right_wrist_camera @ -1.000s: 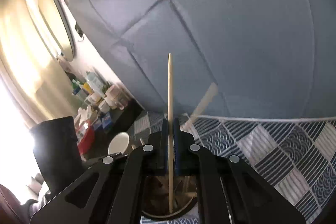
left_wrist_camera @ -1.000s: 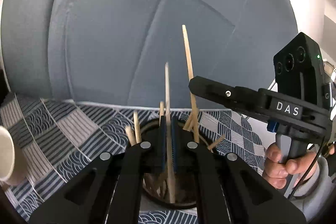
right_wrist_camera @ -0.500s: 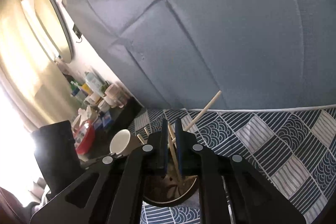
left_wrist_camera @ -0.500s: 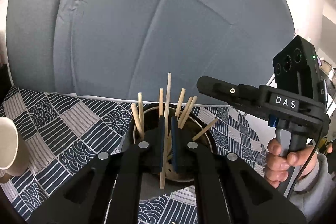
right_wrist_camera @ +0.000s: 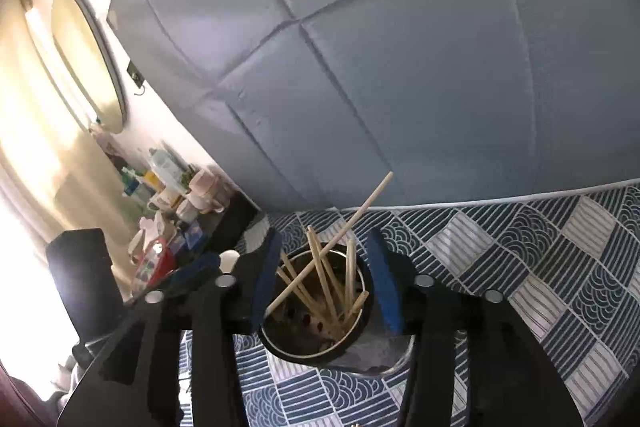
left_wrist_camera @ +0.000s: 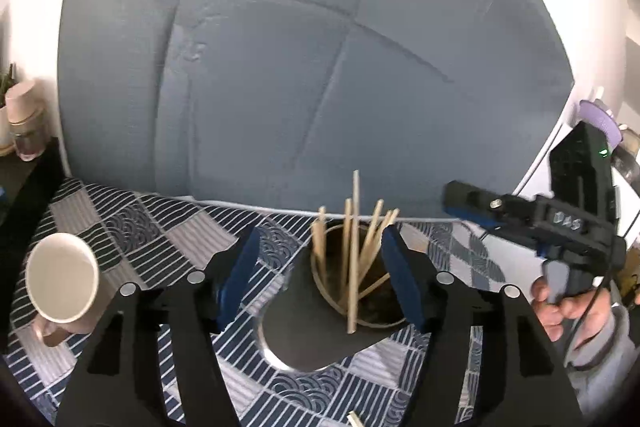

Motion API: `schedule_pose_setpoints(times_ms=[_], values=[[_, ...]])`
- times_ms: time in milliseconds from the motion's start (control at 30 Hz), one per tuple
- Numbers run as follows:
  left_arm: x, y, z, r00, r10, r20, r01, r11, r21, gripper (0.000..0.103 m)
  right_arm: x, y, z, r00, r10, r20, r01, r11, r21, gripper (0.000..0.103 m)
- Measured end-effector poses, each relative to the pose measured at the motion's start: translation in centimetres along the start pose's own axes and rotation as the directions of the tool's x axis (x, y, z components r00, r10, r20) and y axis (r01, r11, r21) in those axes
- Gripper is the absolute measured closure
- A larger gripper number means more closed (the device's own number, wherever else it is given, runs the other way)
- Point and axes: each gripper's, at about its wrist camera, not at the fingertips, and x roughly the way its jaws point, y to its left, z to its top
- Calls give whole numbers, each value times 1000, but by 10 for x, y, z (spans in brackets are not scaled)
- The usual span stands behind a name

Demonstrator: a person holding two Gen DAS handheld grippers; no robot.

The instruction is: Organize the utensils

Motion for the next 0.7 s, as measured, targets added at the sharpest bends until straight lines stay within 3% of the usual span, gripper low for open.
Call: schedule_pose_setpoints(times_ms=[167, 333, 633, 700], values=[[10, 1, -10, 997, 33, -76, -30, 999, 32, 38, -5, -3, -8, 1000, -23, -20, 23, 1000, 1, 51], [17, -8, -12, 995, 39, -92, -33, 997, 65, 38, -7, -13, -19, 997, -53, -49, 54, 998, 14, 47], [41, -49, 0, 981, 77, -180, -26, 962, 273, 39, -7, -35, -31, 989, -120, -88, 126, 990, 65, 32], [49, -54, -1, 975, 62, -212, 1, 958, 287, 53, -11, -41, -31, 988, -133, -78, 139, 987, 83, 31]])
